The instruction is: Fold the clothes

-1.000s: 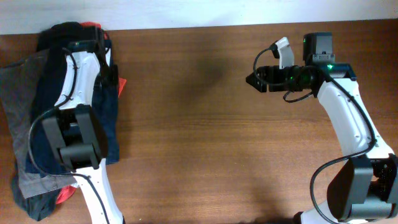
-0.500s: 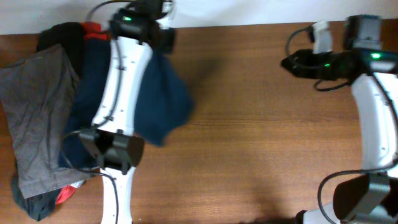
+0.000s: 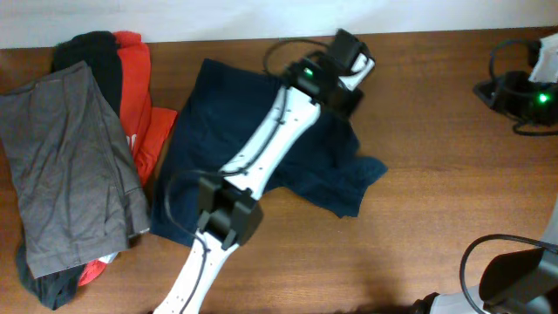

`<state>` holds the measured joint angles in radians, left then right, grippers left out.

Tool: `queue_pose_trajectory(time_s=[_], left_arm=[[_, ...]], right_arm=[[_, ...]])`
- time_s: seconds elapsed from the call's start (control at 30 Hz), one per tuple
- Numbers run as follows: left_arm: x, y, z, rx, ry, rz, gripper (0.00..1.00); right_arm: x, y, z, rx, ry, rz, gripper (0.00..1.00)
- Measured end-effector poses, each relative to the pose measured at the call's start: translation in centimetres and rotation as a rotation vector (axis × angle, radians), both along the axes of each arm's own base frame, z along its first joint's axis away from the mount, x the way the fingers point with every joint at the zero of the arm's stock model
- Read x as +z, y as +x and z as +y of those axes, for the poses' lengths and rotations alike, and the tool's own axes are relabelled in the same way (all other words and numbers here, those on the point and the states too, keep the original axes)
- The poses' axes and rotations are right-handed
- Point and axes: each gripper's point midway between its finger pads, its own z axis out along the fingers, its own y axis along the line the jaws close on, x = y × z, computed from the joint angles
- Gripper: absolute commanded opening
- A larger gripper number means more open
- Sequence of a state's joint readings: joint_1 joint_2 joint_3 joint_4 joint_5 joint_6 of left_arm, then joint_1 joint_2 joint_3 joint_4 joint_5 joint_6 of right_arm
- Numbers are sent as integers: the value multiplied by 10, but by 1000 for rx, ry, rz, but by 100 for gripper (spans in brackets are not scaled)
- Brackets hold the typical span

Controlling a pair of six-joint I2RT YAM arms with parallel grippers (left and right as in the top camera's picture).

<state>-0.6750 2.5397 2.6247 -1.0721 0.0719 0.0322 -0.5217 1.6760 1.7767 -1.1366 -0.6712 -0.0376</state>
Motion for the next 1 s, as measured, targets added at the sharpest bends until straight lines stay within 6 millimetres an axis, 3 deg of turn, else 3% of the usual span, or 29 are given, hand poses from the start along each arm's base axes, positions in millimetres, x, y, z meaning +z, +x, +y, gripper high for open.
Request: queue_pose_trajectory(time_s=[0.03,0.13,0.2,0.3,0.4,0.47,0.5,0.57,0.63,0.7,0.77,0.87,1.0], left_arm=[[-11,-2,-10,-11,-6,7,16],[-28,-7,-30,-41,-30,20,84],[-20,-4,-38,-50,-66,-3,99],[8,5,-38,-39,-113,-45,99],[51,19,-17,-3,-156,-95,99],[97,40,21,67,-206,-157,99],[111,46,51,117,-203,-155,99],[126,57,92,190,-204,-162,99],[128,66,143,278,-179,-131,99],[117,70,184,348,-146,-73,99],[105,67,213,397,-121,-9,99],[100,67,236,435,-111,24,99],[98,68,251,460,-110,39,99]], right_arm=[[0,-1,-3,-7,0,0,28],[0,-2,-7,-17,0,0,29],[0,-2,-7,-17,1,0,36],[-1,-3,-6,-18,4,6,39],[-7,-13,3,4,24,57,59],[-13,-20,19,74,17,88,64],[-19,-25,33,125,16,115,64],[-34,-33,55,218,5,155,64],[-64,-42,81,325,3,213,64],[-93,-45,97,388,-4,232,64],[-127,-49,106,400,5,261,64],[-177,-56,111,329,56,314,63],[-214,-59,114,231,114,325,64]])
